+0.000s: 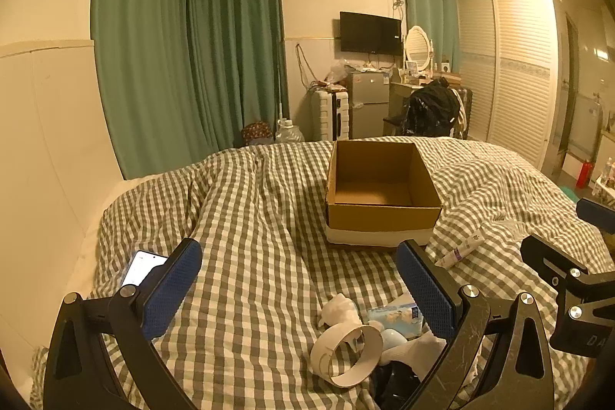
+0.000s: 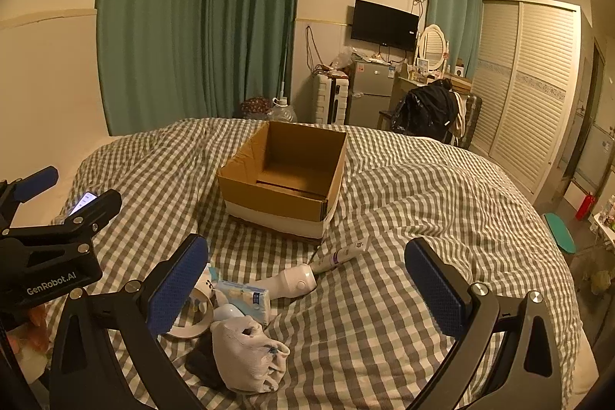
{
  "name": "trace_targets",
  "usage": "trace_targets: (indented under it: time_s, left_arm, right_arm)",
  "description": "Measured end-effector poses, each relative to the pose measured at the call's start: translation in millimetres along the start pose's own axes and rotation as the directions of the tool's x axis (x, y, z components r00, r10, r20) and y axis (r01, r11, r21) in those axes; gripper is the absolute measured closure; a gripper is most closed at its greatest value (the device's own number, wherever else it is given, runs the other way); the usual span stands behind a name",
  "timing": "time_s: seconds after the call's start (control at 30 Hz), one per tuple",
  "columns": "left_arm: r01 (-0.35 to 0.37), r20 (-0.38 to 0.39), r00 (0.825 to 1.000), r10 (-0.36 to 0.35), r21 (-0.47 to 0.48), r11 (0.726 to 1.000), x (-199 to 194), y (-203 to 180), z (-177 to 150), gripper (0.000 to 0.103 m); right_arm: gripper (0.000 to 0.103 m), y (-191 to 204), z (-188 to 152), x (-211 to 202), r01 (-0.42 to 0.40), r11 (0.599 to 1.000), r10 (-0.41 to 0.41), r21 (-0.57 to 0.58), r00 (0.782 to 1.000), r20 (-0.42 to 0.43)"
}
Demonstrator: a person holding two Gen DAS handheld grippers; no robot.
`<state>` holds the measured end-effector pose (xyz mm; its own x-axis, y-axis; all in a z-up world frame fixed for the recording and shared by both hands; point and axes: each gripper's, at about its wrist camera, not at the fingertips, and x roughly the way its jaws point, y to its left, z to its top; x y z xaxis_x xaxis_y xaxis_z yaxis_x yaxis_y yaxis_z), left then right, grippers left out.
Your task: Organize objects
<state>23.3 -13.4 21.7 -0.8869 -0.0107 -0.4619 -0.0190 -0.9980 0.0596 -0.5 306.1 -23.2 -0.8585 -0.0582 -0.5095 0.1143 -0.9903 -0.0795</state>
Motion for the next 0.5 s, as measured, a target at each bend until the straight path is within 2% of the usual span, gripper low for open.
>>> trace_targets:
  time_s: [0.13,0.27,0.37,0.5]
  left_arm:
    - [0.013,0.007,1.000,-0.013,0.001,1.000,-7.1,2.7,0.1,0.000]
    - [0.018,-0.019,1.000,-0.018,0.013,1.000,-6.3,5.4,-5.4,0.000]
    - [0.011,-0.074,0.997,-0.009,0.031,0.999,5.3,5.3,-16.0,0.000]
    - [0.037,-0.163,0.986,-0.027,0.057,0.998,27.1,1.3,-37.1,0.000]
  right_arm:
    - [0.000,3.7,2.7,-7.2,0.000,1.000,0.000,-0.011,1.000,0.005]
    - [0.000,6.6,2.8,-12.2,-0.007,1.000,0.007,-0.022,1.000,0.002]
    - [0.000,8.0,-2.0,-9.0,-0.007,1.000,0.007,-0.029,1.000,-0.020]
    - [0.000,8.5,-15.8,10.9,-0.046,0.999,0.043,-0.027,0.994,-0.098]
